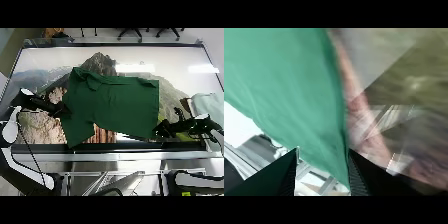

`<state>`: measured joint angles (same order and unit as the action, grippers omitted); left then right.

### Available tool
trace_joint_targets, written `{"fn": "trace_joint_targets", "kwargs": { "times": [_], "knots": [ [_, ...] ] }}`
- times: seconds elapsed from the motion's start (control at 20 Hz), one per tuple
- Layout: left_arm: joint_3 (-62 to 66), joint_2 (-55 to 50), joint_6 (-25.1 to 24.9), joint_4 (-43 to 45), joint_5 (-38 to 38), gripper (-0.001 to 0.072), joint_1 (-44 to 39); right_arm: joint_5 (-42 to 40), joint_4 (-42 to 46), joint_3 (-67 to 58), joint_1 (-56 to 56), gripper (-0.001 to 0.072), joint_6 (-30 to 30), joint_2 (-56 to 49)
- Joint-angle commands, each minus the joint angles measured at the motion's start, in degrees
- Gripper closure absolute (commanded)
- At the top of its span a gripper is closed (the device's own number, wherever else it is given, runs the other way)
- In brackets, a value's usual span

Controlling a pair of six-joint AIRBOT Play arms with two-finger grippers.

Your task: Fold the shirts.

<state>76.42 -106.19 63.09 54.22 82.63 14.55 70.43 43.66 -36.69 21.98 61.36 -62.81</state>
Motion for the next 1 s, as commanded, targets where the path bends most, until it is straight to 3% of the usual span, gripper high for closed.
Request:
{"fn": "trace_joint_targets", "kwargs": {
  "times": [0.0,0.05,0.1,0.15,0.25,0.3,0.35,0.55,0.8,0.95],
  "knots": [
    [0.0,0.0,0.3,2.9,2.4,0.0419,-0.7,-6.6,0.0,1.4,-5.9,0.0338,0.1,0.0],
    [0.0,0.0,0.2,2.9,2.4,0.0595,-0.5,-7.5,-1.0,1.4,-6.8,0.0361,-0.1,0.0],
    [0.0,0.0,-0.2,2.8,2.2,0.0595,-0.2,-7.6,-2.1,1.4,-7.3,0.0364,-0.6,0.0],
    [0.0,0.0,-0.2,2.8,1.7,0.0595,0.1,-7.4,-2.8,1.4,-7.6,0.0422,-0.7,0.0],
    [0.0,0.0,-0.1,2.7,1.8,0.0596,0.7,-6.1,-2.8,1.3,-7.6,0.0613,-1.0,0.2],
    [0.0,0.1,-0.1,2.6,2.3,0.0599,1.0,-5.3,-2.8,1.2,-7.6,0.0653,-1.0,0.5],
    [0.0,0.3,-0.1,2.6,3.0,0.0689,1.3,-4.2,-2.9,1.1,-7.6,0.0693,-1.0,1.2],
    [0.0,8.0,-0.4,-3.3,4.9,0.069,1.4,1.0,-3.0,-4.9,-7.5,0.0694,-0.5,9.3],
    [0.9,35.0,-11.2,-40.9,5.6,0.069,2.3,0.9,-9.4,-32.1,-6.3,0.0694,-2.1,23.5],
    [8.2,52.9,-11.6,-49.1,-2.8,0.069,7.9,-4.6,-8.0,-51.9,-6.3,0.0695,-3.1,28.7]
  ]
}}
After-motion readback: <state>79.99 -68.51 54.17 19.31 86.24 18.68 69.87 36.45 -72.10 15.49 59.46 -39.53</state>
